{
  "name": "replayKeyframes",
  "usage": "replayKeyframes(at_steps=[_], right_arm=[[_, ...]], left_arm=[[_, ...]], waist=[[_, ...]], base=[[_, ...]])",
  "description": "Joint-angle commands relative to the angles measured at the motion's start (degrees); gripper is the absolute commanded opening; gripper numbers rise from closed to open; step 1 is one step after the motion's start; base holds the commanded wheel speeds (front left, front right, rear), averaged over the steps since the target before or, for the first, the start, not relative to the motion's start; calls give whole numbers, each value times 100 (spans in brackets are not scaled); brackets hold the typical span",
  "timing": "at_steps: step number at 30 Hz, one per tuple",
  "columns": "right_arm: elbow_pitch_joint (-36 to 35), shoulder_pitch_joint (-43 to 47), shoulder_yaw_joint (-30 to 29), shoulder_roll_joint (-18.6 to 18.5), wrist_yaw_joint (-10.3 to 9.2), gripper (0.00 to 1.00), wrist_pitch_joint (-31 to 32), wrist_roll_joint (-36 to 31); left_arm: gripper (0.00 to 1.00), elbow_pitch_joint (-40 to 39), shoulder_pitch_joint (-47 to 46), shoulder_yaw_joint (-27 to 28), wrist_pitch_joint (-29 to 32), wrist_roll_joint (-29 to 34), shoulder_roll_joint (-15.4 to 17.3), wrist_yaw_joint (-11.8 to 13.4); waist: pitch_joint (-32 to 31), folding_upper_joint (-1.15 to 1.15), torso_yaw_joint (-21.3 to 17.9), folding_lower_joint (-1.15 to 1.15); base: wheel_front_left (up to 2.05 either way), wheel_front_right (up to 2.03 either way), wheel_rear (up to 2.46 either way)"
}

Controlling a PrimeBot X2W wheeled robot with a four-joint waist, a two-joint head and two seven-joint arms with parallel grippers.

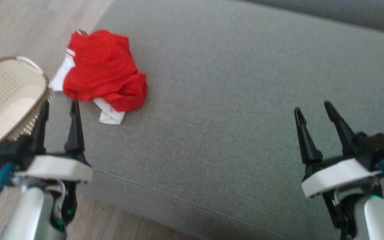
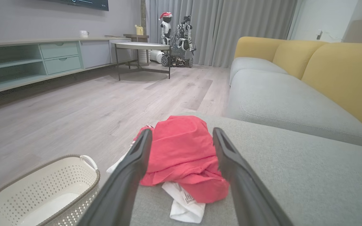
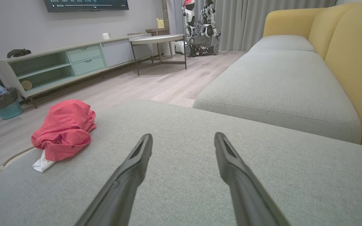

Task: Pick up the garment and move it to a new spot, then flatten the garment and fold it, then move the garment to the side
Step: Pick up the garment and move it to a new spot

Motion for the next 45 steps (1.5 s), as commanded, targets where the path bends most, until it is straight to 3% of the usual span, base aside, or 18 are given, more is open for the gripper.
replayKeyframes(at_steps=[1, 6, 7, 13, 19, 24, 25, 26, 27, 32, 37, 45], right_arm=[[-242, -270, 164, -31, -4, 100, 25, -49], [-391, -605, 243, -31, -4, 100, 164, -242], [-403, -727, 299, -31, -4, 100, 179, -288], [-364, -1005, 426, -31, -4, 100, 170, -350], [-262, -1155, 466, -31, -4, 100, 95, -311], [-166, -1199, 454, -31, -4, 100, 23, -243], [-144, -1201, 449, -31, -4, 100, 9, -227], [-122, -1202, 444, -31, -4, 100, -10, -209], [-99, -1201, 439, -31, -4, 100, -32, -188], [-11, -1132, 327, -31, -4, 100, -168, -86], [81, -946, 160, -31, -4, 100, -301, 33], [191, -620, -37, -31, -4, 100, -419, 189]], left_arm=[[100, -133, -344, 274, -68, -23, 85, -31], [100, 561, -1136, 538, -113, -203, -29, -340], [100, 949, -1513, 663, -116, -292, -90, -514], [100, 2736, -2627, 838, -118, -416, -81, -1008], [100, 4558, -3589, 797, -118, -516, 6, -1274], [99, 5638, -4048, 647, -49, -628, 25, -1376], [43, 5776, -4098, 615, -49, -649, 30, -1386], [0, 5882, -4137, 578, -54, -660, 42, -1393], [0, 5964, -4160, 541, -62, -668, 58, -1399], [0, 5831, -4069, 458, -112, -643, 196, -1407], [0, 4590, -3457, 876, -117, -412, 311, -1327], [0, 2650, -2125, 1396, -118, 58, 28, -1119]], waist=[[515, 0, -243, 0], [1155, 0, -441, 0], [1325, 0, -516, 0], [1657, 0, -729, 0], [1809, 0, -853, 0], [1802, 0, -889, 0], [1786, 0, -893, 0], [1761, 0, -900, 0], [1726, 0, -907, 0], [1454, 0, -917, 0], [1036, 0, -900, 0], [401, 0, -876, 0]], base=[[0, 0, 0], [0, 0, 0], [0, 0, 0], [0, 0, 0], [0, 0, 0], [0, 0, 0], [0, 0, 0], [0, 0, 0], [0, 0, 0], [0, 0, 0], [0, 0, 0], [0, 0, 0]])
